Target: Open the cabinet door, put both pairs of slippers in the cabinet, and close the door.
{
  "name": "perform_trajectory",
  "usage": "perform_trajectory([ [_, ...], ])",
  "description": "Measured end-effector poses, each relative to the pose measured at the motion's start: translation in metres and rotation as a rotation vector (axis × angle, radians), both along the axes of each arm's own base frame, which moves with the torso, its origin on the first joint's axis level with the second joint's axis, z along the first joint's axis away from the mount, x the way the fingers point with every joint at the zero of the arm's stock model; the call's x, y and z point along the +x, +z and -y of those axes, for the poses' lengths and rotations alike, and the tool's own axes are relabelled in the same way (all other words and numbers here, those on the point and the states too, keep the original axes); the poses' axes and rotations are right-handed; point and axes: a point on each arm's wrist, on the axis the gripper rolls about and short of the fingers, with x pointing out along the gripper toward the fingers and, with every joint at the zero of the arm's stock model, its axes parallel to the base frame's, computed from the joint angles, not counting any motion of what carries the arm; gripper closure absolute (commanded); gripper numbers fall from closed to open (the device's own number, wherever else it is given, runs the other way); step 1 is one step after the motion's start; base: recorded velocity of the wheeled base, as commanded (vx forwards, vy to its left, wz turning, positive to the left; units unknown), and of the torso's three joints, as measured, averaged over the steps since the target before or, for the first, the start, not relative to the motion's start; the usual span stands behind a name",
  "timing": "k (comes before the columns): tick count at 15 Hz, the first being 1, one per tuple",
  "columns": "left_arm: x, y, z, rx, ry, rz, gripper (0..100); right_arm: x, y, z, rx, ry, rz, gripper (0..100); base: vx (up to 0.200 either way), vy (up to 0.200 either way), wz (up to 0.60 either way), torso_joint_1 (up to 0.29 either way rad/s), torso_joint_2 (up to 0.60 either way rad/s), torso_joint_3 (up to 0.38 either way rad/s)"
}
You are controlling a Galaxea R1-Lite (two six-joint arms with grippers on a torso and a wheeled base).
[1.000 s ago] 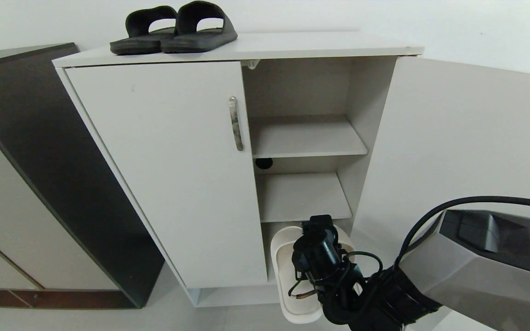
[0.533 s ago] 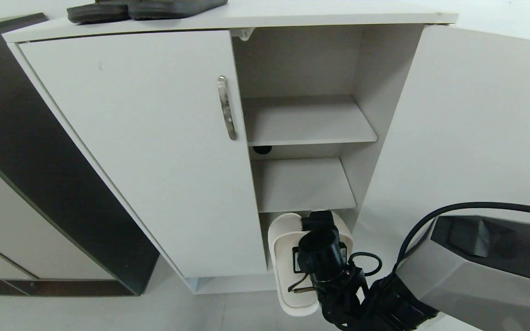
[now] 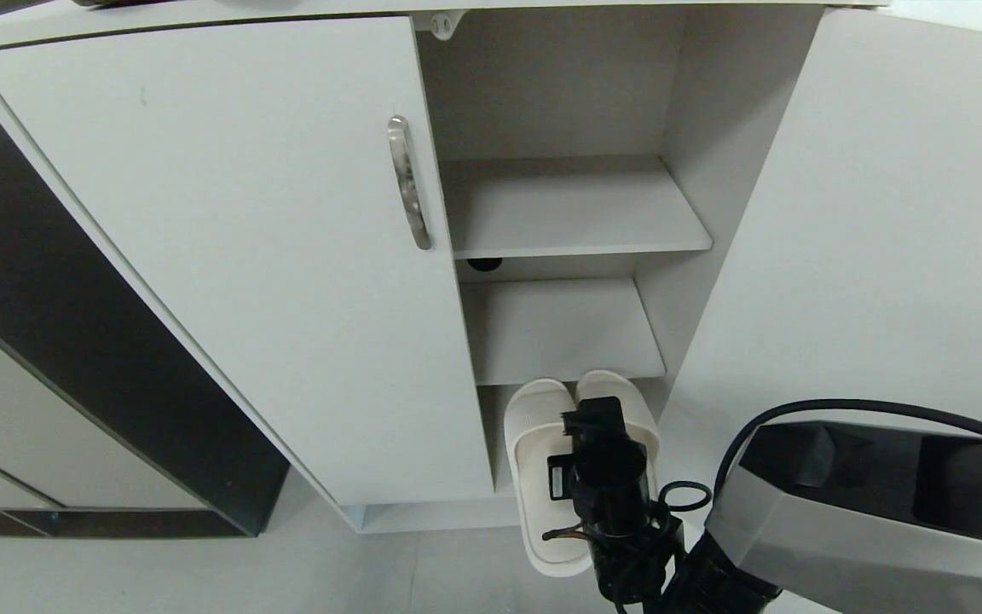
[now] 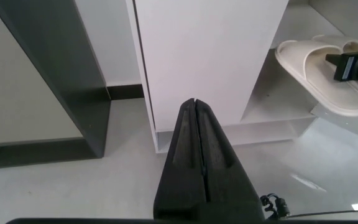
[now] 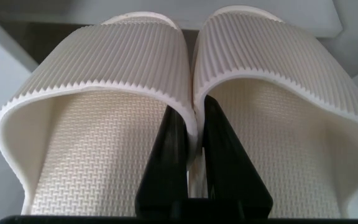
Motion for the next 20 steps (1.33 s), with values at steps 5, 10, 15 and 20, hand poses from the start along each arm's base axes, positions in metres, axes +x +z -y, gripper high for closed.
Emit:
perform_trajectory([
  [5, 0.000, 0.000, 0.000, 0.000, 0.000, 0.000, 100, 0.001, -0.001, 0.001, 0.003, -0.003, 0.004, 100, 0.160, 0.000, 0.00, 0.001, 0.00, 0.000],
  [10, 0.000, 0.000, 0.000, 0.000, 0.000, 0.000, 100, 0.000, 0.016, 0.001, 0.009, 0.003, 0.067, 100, 0.200, 0.000, 0.00, 0.000, 0.00, 0.001],
  [15, 0.000, 0.000, 0.000, 0.000, 0.000, 0.000, 100, -0.003, 0.016, 0.005, 0.012, 0.012, 0.059, 100, 0.000, 0.000, 0.00, 0.000, 0.00, 0.000],
  [20, 0.000, 0.000, 0.000, 0.000, 0.000, 0.000, 100, 0.003, 0.012, 0.006, 0.001, 0.059, 0.043, 100, 0.000, 0.000, 0.00, 0.000, 0.00, 0.000],
])
